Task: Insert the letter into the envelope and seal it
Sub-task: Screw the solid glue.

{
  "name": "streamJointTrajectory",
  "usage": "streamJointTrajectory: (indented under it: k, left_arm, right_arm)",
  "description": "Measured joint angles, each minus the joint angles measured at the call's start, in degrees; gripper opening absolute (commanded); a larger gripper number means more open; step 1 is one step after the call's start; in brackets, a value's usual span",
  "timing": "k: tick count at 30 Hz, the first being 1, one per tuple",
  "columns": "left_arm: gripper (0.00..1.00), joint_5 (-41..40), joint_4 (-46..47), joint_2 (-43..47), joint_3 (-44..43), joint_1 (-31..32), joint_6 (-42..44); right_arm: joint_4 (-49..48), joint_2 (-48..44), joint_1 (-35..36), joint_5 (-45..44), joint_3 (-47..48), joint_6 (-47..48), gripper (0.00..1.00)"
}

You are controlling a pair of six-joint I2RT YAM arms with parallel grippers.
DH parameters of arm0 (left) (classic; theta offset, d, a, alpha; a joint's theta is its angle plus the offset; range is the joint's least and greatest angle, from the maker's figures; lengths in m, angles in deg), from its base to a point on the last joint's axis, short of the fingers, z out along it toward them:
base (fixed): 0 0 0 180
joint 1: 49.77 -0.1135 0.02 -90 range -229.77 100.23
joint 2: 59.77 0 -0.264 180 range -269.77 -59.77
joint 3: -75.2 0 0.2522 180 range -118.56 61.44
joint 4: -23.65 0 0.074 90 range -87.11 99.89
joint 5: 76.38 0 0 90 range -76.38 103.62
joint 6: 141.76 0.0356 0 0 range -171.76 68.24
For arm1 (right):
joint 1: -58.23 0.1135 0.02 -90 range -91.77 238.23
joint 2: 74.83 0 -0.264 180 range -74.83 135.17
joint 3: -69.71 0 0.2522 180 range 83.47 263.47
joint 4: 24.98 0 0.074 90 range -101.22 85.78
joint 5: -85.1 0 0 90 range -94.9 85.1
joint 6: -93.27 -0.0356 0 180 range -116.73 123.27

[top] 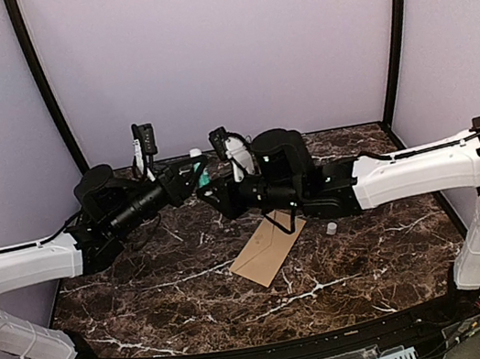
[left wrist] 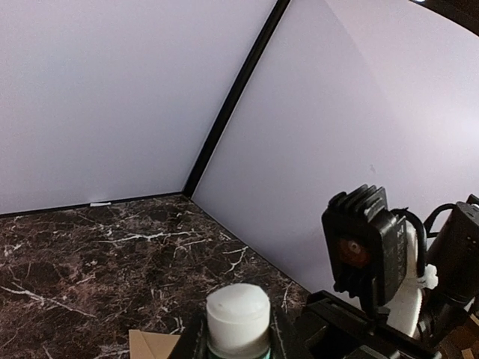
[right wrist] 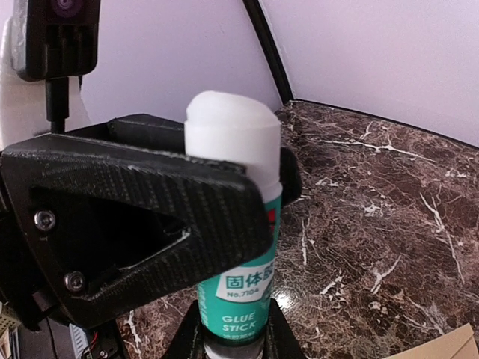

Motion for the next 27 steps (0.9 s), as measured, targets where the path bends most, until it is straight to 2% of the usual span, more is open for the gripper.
streamJointTrajectory:
  k: [10,11,14,16,17,21,27]
  left_arm:
    - [0.0,-10.58,-6.38,-0.09,-0.15,0.04,1.75]
    - [0.0,-10.99,-6.67,-0.11,-0.17,0.04,1.7]
    - [0.0,-11.72,-8.33,-0.5,-1.01,0.28,1.44]
    - [0.0,-11.82,-10.16,-1.2,-2.8,0.55,0.98]
    - [0.0,-12.04,-11.21,-1.53,-3.87,0.7,0.92]
    - [0.0,-11.67,-17.35,-3.72,-10.88,1.31,0.5]
    - [0.0,-8.83,-19.82,-3.78,-11.85,-0.63,-2.27]
  right_arm:
    - [9.66,8.72,2.49,-13.14,11.19,-2.6,0.0]
    - [10.32,9.11,2.69,-13.97,11.74,-2.51,0.07]
    - [11.26,9.25,2.82,-15.08,11.96,-1.88,0.49]
    - [11.04,9.09,2.64,-16.0,11.91,-0.63,0.67]
    - [11.3,8.79,2.43,-16.46,11.61,-0.37,0.73]
    - [9.51,3.98,0.33,-16.02,6.49,1.99,0.84]
    - [3.5,-7.89,-6.75,-5.75,-2.38,2.84,0.9]
